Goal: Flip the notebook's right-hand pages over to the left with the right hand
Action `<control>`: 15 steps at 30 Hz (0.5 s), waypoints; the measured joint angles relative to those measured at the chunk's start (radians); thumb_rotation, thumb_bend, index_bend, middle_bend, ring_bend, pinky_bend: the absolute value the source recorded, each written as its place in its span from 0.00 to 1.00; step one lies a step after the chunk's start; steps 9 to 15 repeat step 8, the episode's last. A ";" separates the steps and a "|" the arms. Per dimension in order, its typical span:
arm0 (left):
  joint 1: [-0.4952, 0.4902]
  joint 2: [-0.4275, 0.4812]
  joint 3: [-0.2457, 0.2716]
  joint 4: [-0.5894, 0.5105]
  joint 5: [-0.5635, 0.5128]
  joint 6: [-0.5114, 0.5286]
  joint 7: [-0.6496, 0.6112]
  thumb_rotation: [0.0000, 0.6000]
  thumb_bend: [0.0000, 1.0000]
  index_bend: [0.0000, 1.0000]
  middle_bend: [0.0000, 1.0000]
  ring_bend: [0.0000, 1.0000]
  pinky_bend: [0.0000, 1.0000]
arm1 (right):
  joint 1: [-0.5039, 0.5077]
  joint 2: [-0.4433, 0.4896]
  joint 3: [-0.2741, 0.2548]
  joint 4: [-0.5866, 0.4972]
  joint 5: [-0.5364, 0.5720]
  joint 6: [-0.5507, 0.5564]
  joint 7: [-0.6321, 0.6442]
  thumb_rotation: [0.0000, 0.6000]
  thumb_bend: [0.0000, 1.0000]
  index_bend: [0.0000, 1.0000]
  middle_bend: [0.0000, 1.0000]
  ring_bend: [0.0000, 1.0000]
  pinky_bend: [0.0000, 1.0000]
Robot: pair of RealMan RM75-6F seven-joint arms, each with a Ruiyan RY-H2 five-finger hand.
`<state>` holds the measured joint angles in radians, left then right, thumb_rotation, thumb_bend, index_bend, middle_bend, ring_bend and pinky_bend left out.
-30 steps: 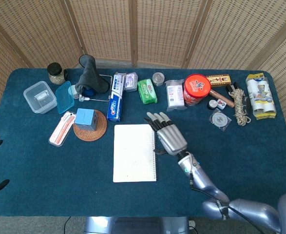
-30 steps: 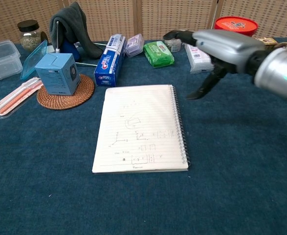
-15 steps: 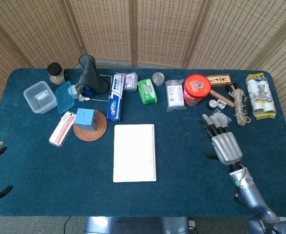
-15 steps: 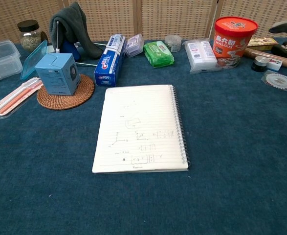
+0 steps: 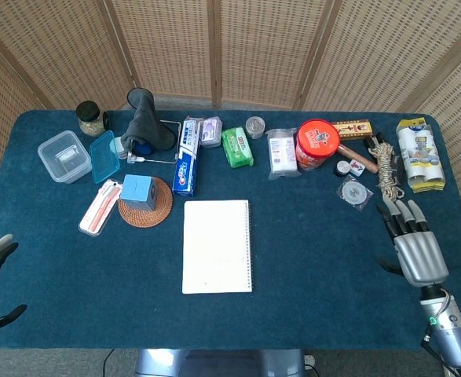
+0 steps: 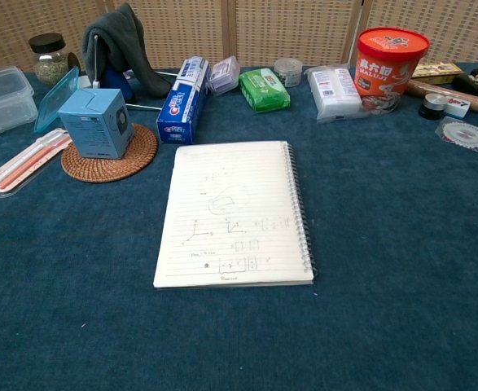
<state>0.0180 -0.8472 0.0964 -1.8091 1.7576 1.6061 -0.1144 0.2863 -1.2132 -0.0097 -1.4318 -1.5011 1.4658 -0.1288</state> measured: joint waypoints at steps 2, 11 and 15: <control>0.002 -0.003 0.001 0.004 -0.005 -0.001 0.004 1.00 0.03 0.00 0.00 0.00 0.05 | -0.017 0.027 -0.006 -0.045 0.000 0.011 -0.026 0.92 0.04 0.00 0.00 0.00 0.00; 0.005 -0.008 -0.001 0.015 -0.023 -0.004 -0.001 1.00 0.03 0.00 0.00 0.00 0.05 | -0.081 0.110 -0.019 -0.153 -0.008 0.058 -0.075 0.92 0.04 0.00 0.00 0.00 0.00; 0.005 -0.008 -0.001 0.015 -0.023 -0.004 -0.001 1.00 0.03 0.00 0.00 0.00 0.05 | -0.081 0.110 -0.019 -0.153 -0.008 0.058 -0.075 0.92 0.04 0.00 0.00 0.00 0.00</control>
